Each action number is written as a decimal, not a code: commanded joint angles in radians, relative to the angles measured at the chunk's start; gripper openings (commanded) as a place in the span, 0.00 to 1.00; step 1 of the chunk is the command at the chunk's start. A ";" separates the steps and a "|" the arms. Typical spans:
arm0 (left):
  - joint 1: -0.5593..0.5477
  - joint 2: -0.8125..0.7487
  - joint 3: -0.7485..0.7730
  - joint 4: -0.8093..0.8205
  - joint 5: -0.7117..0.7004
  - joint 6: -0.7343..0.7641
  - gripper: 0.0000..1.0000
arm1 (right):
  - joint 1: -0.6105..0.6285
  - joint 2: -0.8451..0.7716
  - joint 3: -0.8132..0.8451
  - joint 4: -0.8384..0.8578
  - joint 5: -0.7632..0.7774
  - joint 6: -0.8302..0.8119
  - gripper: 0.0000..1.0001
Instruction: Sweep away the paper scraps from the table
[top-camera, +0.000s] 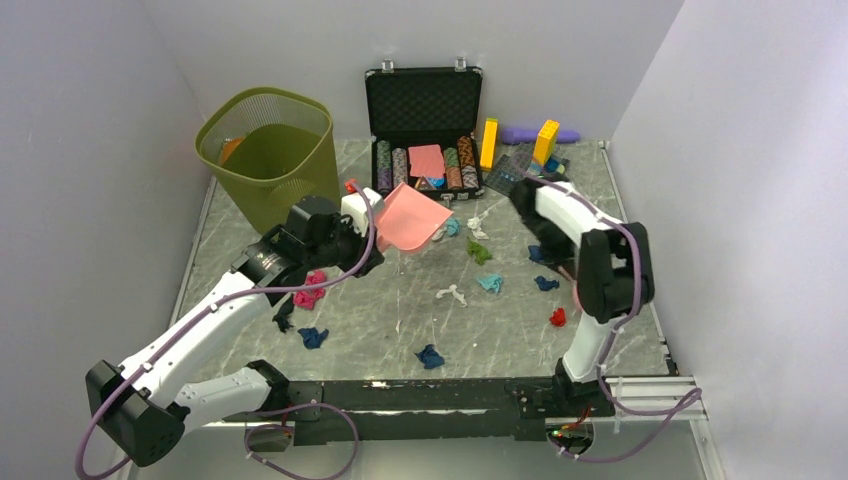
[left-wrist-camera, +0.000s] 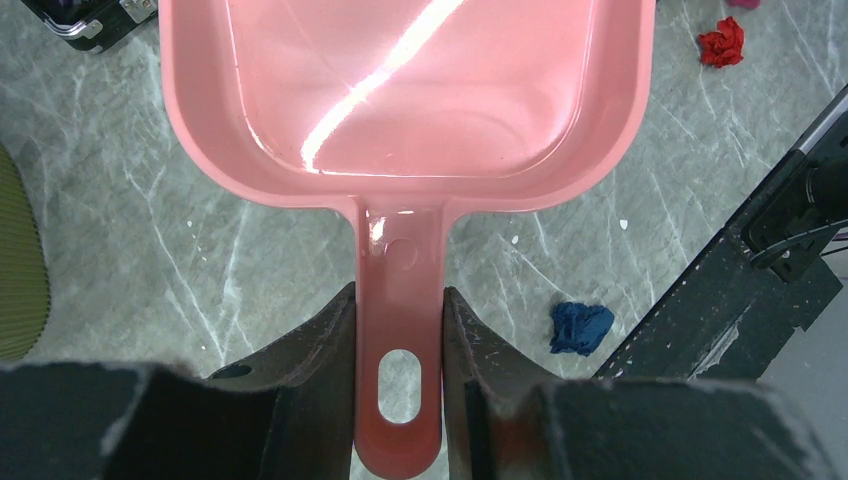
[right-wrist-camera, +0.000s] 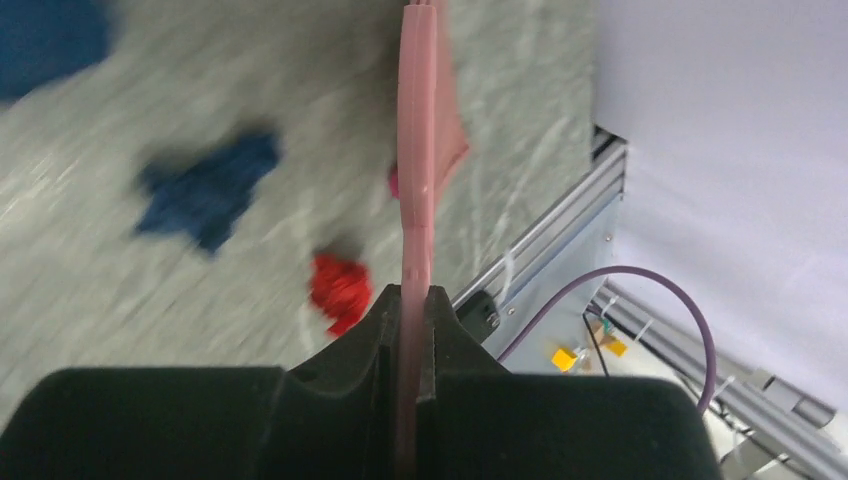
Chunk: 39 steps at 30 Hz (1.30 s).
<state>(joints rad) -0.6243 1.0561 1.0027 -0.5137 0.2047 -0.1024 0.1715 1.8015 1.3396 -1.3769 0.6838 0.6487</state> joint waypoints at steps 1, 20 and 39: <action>0.002 -0.021 0.027 0.014 -0.012 -0.019 0.00 | 0.184 0.054 0.065 -0.021 -0.302 0.006 0.00; 0.003 -0.058 0.015 0.007 -0.091 0.004 0.00 | 0.259 -0.104 0.590 -0.125 -0.281 0.021 0.00; 0.016 -0.015 0.026 0.011 -0.107 0.018 0.00 | 0.126 0.361 0.493 -0.034 0.192 -0.284 0.00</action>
<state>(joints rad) -0.6216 1.0191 1.0027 -0.5243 0.1059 -0.0917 0.2775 1.9980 1.8030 -1.4597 0.8299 0.5133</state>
